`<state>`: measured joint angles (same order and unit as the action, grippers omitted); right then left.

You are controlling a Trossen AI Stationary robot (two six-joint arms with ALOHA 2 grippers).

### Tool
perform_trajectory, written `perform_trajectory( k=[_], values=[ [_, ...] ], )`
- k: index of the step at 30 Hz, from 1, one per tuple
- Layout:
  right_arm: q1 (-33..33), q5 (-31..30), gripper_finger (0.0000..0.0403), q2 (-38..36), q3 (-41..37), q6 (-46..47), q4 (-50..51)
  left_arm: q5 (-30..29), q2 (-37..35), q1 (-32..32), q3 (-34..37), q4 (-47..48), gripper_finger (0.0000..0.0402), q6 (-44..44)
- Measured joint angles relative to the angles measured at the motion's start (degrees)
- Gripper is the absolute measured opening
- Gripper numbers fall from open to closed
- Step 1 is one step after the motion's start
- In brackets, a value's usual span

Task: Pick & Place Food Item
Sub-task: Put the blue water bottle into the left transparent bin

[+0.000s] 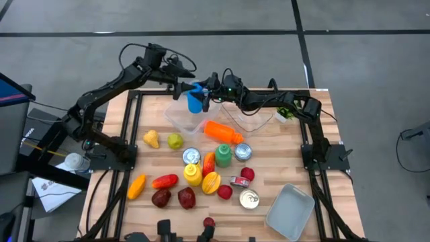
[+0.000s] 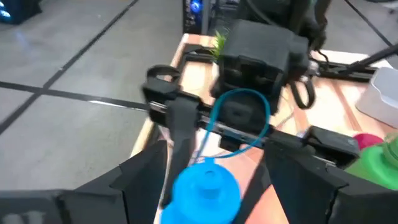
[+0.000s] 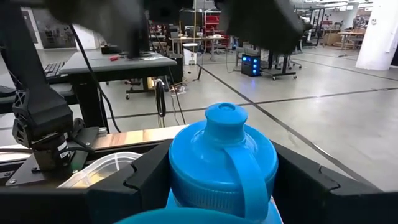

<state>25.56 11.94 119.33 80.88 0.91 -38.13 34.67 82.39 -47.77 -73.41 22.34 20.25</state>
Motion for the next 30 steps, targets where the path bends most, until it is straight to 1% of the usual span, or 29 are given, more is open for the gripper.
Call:
perform_trajectory(
  k=[2, 7, 16, 22, 30],
  values=[
    [0.0, 0.0, 0.0226, 0.0, 0.0, 0.0, 0.0, 0.2, -0.2, 1.0, 1.5, -1.8, 0.0245, 1.7],
    [0.0, 0.1, 0.0226, 0.0, 0.0, 0.0, 0.2, -0.4, -0.3, 1.6, 6.2, -7.0, 0.0234, 1.9],
    [0.0, 0.2, 0.0226, 0.0, 0.0, -1.0, 0.6, -0.8, -0.3, 1.6, 9.0, -9.7, 0.0211, 1.9],
    [-0.1, 0.6, 0.0226, 0.0, 0.0, -1.4, 1.4, -0.8, -0.3, 1.6, 9.0, -11.2, 0.0175, 1.6],
    [-0.1, 0.8, 0.0226, 0.0, 0.0, -1.5, 1.7, -0.8, -0.3, 1.3, 9.0, -10.7, 0.0114, 1.4]
  ],
)
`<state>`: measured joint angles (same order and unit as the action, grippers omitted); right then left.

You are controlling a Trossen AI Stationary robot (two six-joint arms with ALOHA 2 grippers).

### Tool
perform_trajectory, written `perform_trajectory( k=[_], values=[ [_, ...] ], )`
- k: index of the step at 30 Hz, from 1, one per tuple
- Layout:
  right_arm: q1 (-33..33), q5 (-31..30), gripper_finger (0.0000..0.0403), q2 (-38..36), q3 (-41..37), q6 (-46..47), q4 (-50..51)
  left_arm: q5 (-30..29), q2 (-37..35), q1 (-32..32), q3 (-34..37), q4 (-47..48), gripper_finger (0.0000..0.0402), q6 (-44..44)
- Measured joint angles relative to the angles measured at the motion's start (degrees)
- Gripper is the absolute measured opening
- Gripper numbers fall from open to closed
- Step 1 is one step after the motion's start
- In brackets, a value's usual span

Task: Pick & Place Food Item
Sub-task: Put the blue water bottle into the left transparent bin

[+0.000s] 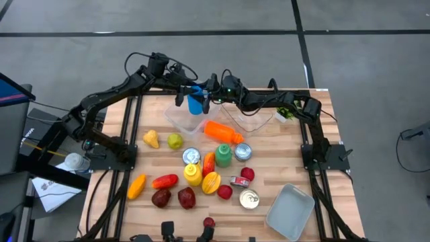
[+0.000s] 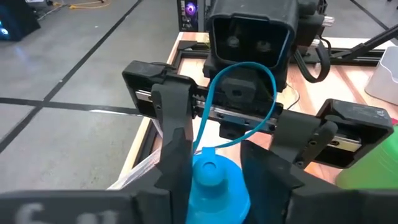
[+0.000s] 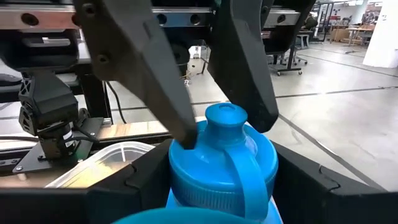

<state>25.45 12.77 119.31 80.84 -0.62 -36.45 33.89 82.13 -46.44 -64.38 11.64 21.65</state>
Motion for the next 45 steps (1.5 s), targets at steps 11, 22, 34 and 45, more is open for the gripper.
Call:
perform_trajectory(
  k=[11, 22, 34, 45],
  values=[
    [0.0, 0.8, 0.0226, 0.1, -0.1, 0.0, 1.2, 0.2, 2.3, 0.0, -0.1, 0.8, 0.0048, 0.0],
    [0.5, 0.8, 0.0235, 0.1, 0.0, 0.2, 0.7, -0.5, 1.9, -0.1, 0.0, -1.2, 0.0049, 0.0],
    [1.7, 0.7, 0.0303, -4.2, 0.2, -4.4, 9.3, -1.4, 2.0, 0.0, 0.0, -1.1, 0.0050, 0.0],
    [1.7, 0.6, 0.0313, -12.2, 0.1, -10.3, 23.3, -2.5, 2.1, 0.0, 0.0, -1.3, 0.0050, -0.7]
  ],
)
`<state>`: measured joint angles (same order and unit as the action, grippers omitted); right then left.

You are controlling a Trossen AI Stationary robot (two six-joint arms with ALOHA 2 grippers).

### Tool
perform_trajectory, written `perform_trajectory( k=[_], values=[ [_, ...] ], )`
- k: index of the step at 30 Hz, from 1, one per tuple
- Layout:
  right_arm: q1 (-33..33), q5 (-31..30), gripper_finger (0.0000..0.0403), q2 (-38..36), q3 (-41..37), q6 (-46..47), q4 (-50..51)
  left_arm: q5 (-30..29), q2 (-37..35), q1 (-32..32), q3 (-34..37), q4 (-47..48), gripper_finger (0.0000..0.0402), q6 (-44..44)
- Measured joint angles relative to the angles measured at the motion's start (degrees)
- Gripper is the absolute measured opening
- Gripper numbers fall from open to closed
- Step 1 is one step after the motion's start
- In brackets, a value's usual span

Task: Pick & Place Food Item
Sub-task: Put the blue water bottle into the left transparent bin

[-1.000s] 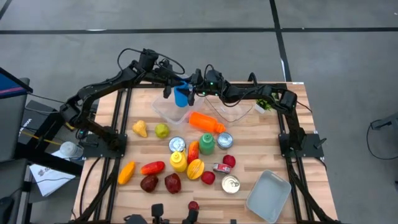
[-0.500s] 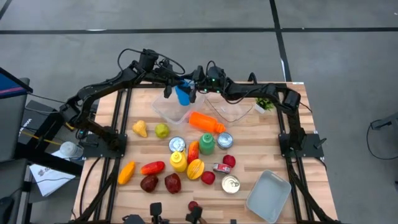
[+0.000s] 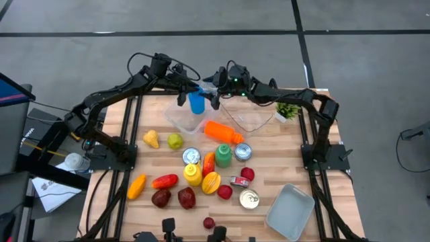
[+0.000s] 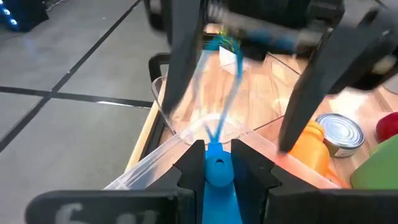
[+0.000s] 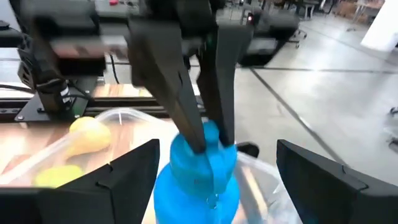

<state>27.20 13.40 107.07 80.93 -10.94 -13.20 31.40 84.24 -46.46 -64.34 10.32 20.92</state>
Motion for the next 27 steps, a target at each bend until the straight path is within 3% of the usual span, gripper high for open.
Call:
perform_trajectory(
  k=[15, 27],
  values=[
    [0.3, 0.0, 0.0313, -16.1, 0.0, -3.1, 8.4, -2.9, 0.9, 0.0, 7.0, -12.9, 0.0051, -2.2],
    [0.2, 0.0, 0.0313, -19.7, 0.0, -3.1, 12.0, -5.9, 0.9, 0.0, 9.9, -16.2, 0.0051, -1.9]
  ],
)
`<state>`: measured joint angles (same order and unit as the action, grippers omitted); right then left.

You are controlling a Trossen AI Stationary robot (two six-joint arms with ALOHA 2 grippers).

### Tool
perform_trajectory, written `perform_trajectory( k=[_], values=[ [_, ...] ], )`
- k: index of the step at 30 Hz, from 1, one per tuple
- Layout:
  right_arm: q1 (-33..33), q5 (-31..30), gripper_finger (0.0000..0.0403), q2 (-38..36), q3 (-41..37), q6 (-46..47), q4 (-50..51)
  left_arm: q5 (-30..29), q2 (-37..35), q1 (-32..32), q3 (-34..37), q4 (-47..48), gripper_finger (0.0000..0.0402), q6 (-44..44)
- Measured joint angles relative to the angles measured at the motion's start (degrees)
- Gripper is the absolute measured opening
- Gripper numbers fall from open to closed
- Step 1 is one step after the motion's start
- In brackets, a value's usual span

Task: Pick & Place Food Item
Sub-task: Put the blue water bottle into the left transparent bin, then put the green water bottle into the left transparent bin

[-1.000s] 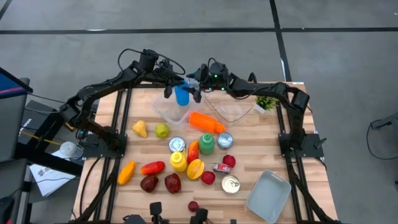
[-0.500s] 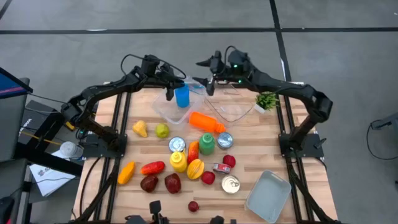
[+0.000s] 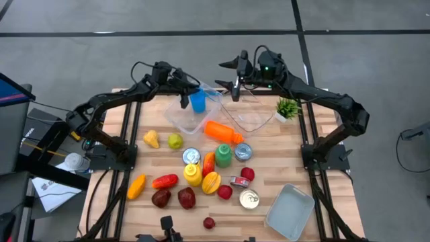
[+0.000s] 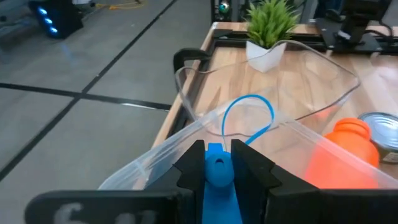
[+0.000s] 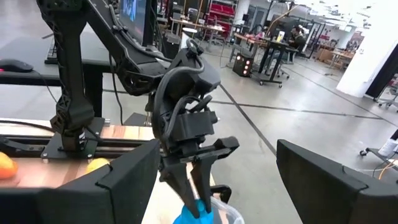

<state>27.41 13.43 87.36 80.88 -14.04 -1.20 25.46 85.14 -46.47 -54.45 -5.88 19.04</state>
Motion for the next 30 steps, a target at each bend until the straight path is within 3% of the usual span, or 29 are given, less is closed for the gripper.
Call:
perform_trajectory(
  k=[8, 19, 25, 30],
  values=[
    [-0.1, 0.0, 0.0313, -0.1, 0.0, 0.1, 2.5, -4.3, 0.0, 0.0, 0.3, -0.7, 0.0091, 0.1],
    [-0.4, 0.0, 0.0313, -0.4, 0.0, 0.5, 4.4, -5.7, -0.9, 0.1, 0.3, -0.4, 0.0228, 0.2],
    [-0.4, 0.0, 0.0313, -4.9, 0.0, 0.5, 8.1, -6.2, -8.4, 0.3, -0.7, -0.7, 0.0294, 0.2],
    [-0.9, -1.7, 0.0313, -11.1, 0.0, 0.5, 16.7, -6.2, -16.6, 4.1, -0.8, -0.6, 0.0307, -2.9]
  ],
)
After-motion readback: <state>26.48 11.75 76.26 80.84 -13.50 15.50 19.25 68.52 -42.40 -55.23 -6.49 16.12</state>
